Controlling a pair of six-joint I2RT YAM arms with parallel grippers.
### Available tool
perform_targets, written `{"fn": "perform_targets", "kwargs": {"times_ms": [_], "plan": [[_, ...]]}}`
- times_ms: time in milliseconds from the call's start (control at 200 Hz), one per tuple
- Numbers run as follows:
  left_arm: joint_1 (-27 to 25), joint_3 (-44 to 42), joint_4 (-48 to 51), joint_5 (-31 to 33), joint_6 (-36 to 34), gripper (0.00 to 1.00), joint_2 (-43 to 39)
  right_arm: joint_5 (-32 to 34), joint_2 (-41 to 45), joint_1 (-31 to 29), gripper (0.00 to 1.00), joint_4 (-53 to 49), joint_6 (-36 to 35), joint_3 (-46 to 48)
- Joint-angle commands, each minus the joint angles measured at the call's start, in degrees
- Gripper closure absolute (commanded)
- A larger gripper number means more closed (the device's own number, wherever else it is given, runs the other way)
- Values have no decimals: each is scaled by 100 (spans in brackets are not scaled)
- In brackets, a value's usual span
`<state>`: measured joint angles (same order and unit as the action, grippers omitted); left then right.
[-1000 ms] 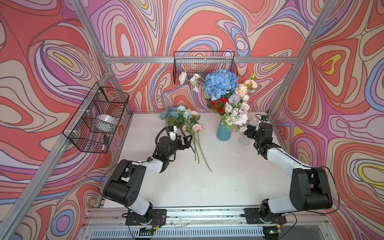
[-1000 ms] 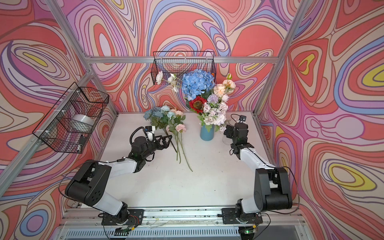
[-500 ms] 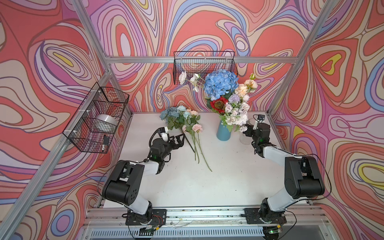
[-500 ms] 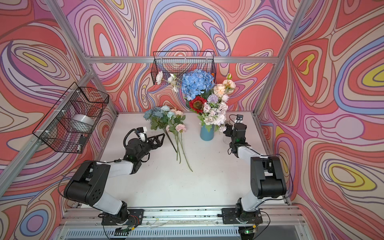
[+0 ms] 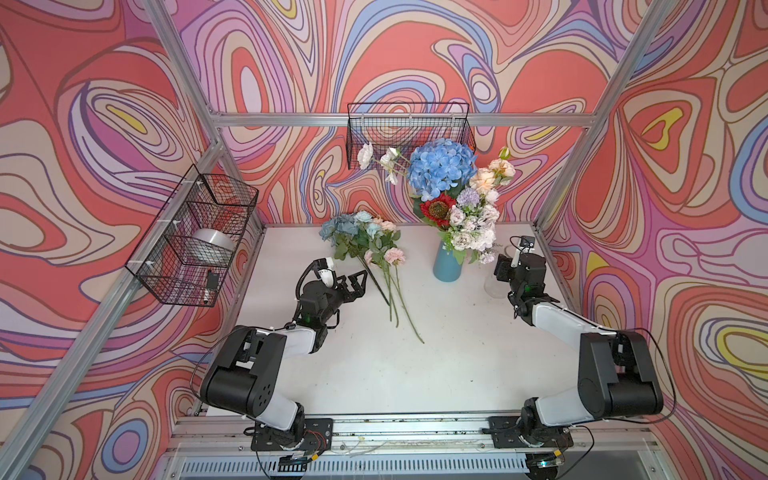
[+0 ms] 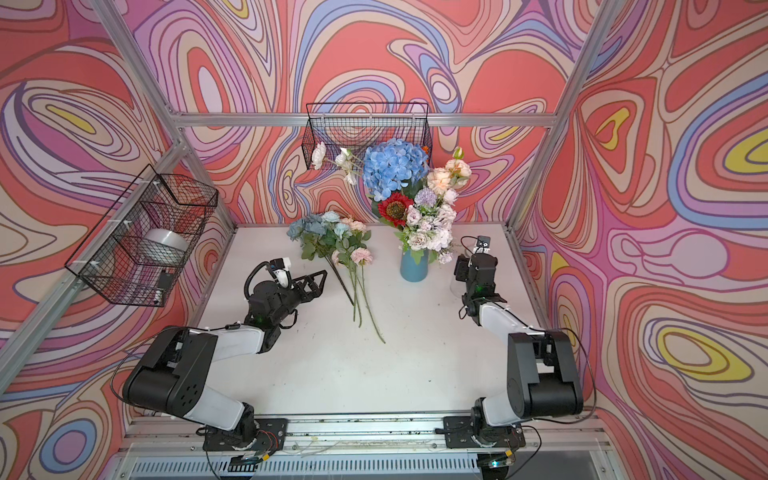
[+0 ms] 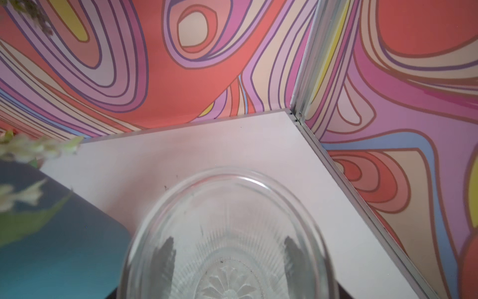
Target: Arrange the flowers into the vase
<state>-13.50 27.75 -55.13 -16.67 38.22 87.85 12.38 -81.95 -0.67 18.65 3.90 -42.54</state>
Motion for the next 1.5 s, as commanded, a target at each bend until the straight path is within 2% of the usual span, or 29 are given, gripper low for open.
{"fn": "perform_targets", "kwargs": {"times_ms": [0, 20, 150, 240, 431, 551, 691, 776, 846, 972, 1122, 1297, 1492], "plan": [[23, -55, -328, 67, 143, 0, -84, -167, 714, 11, 97, -418, 52, -66], [25, -51, -346, 67, 164, 0, -76, -243, 806, 4, 100, -541, 88, -66], [23, -100, -446, 96, 251, 0, -104, -542, 1371, -148, 100, -1345, 256, -131], [87, -107, -205, 288, 289, 0, -228, -578, 1786, -492, 100, -1843, 246, -171], [664, -232, 308, 476, 690, 0, -596, -609, 2411, -1792, 100, -2878, 330, -373], [865, -338, 637, 645, 801, 0, -891, -601, 2602, -2717, 100, -3126, 577, -482], [881, -416, 1006, 879, 777, 0, -1224, -384, 2313, -4219, 100, -2698, 553, -713], [899, -439, 1268, 1048, 788, 0, -1418, -149, 1670, -5116, 100, -2433, 267, -1097], [921, -429, 1529, 1129, 784, 0, -1561, -196, 1089, -5547, 100, -2158, 102, -1460], [945, -455, 1791, 1124, 763, 0, -1769, -744, 277, -5725, 100, -1267, -106, -1721], [998, -547, 2047, 1232, 682, 0, -2039, -1060, -449, -5725, 100, -510, -402, -2022], [1120, -656, 2325, 1314, 579, 0, -2356, -1144, -1198, -5725, 100, -182, -435, -2253], [1140, -720, 2523, 1375, 402, 0, -2660, -1180, -1543, -5726, 100, 237, -330, -2119]]}}
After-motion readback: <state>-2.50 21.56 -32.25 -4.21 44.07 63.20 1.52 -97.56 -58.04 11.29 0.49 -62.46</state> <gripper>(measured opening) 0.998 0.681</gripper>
